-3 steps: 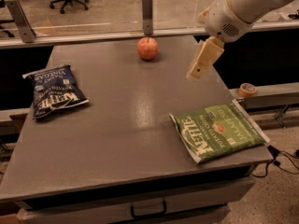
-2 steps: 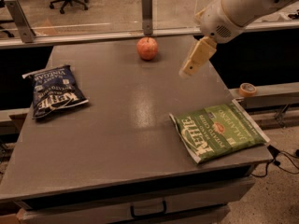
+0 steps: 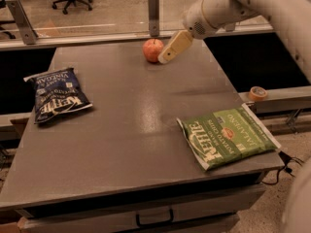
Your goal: Move apple near green jalapeno chip bag
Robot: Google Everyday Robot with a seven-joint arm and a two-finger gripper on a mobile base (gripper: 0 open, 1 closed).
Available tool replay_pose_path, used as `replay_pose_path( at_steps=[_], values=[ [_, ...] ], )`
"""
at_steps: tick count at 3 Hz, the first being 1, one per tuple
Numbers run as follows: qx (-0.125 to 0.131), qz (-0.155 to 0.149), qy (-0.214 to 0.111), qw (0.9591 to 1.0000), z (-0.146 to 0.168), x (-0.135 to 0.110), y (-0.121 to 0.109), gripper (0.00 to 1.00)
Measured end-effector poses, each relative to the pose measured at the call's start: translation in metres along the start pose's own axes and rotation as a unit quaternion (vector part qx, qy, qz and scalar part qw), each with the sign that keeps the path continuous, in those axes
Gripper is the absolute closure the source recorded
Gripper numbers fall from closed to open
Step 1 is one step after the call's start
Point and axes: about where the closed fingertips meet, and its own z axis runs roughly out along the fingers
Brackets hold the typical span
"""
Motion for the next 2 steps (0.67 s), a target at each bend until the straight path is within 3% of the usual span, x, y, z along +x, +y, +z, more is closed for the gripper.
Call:
replay_pose_path(
  at_steps=[1, 2],
  values=[
    [-0.005, 0.053, -0.031, 0.9981, 0.045, -0.012, -0.018, 0.0],
    [-0.006, 0.113, -0.037, 0.9929, 0.08, -0.013, -0.025, 0.0]
  ],
)
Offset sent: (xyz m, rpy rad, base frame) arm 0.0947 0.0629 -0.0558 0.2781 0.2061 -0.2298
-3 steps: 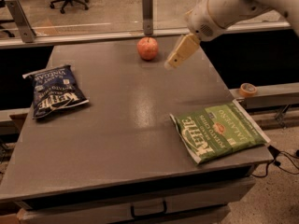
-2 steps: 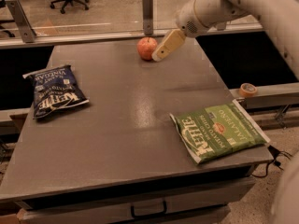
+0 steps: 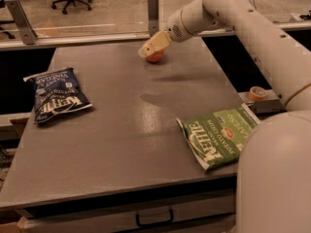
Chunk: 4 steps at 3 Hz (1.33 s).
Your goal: Move apple near green jalapeno chip bag
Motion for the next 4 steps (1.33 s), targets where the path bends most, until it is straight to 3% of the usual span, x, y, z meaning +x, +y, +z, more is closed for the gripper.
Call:
replay_pose_path(
  at_steps=[1, 2, 4],
  values=[
    [0.008, 0.063, 0.001, 0.998, 0.027, 0.012, -0.008, 0.0],
    [0.02, 0.102, -0.002, 0.9945, 0.043, 0.025, -0.019, 0.0],
    [0.031, 0.135, -0.016, 0.9903, 0.049, 0.036, -0.032, 0.42]
  ],
)
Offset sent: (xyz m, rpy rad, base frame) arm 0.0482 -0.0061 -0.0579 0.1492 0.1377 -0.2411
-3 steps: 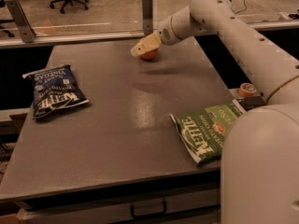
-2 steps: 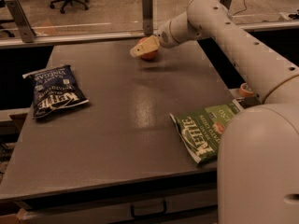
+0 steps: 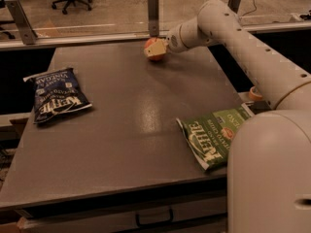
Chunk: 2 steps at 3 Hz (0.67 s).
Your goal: Move apple near green jalapeno chip bag
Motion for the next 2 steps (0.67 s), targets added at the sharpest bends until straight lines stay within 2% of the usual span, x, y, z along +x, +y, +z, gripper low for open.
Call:
replay_pose_path(
  at_steps=[1, 2],
  values=[
    [-0.008, -0.004, -0.023, 0.9997, -0.014, -0.008, 0.006, 0.73],
    [-0.01, -0.036, -0.055, 0.9978, -0.046, -0.029, 0.013, 0.96]
  ],
)
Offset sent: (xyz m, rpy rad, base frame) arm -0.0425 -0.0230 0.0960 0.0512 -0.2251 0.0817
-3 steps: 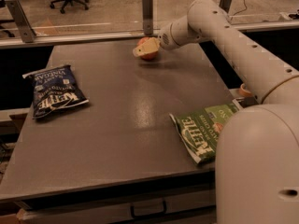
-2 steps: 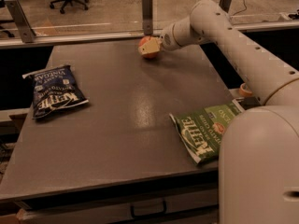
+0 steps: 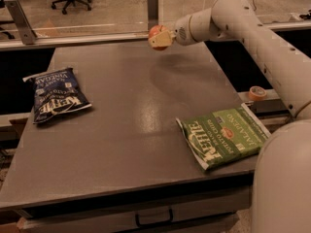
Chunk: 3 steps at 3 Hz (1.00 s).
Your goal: Move apple near green jalapeno chip bag
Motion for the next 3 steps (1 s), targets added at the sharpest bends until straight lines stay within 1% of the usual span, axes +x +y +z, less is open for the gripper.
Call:
replay_pose_path(
  at_steps=[1, 2, 3],
  values=[
    [-0.001, -0.003, 0.0, 1.0, 0.001, 0.0, 0.001, 1.0],
    [-0.007, -0.007, 0.004, 0.9999, -0.003, 0.003, 0.005, 1.0],
    [-0.025, -0.02, 0.016, 0.9994, -0.018, 0.012, 0.019, 1.0]
  ],
)
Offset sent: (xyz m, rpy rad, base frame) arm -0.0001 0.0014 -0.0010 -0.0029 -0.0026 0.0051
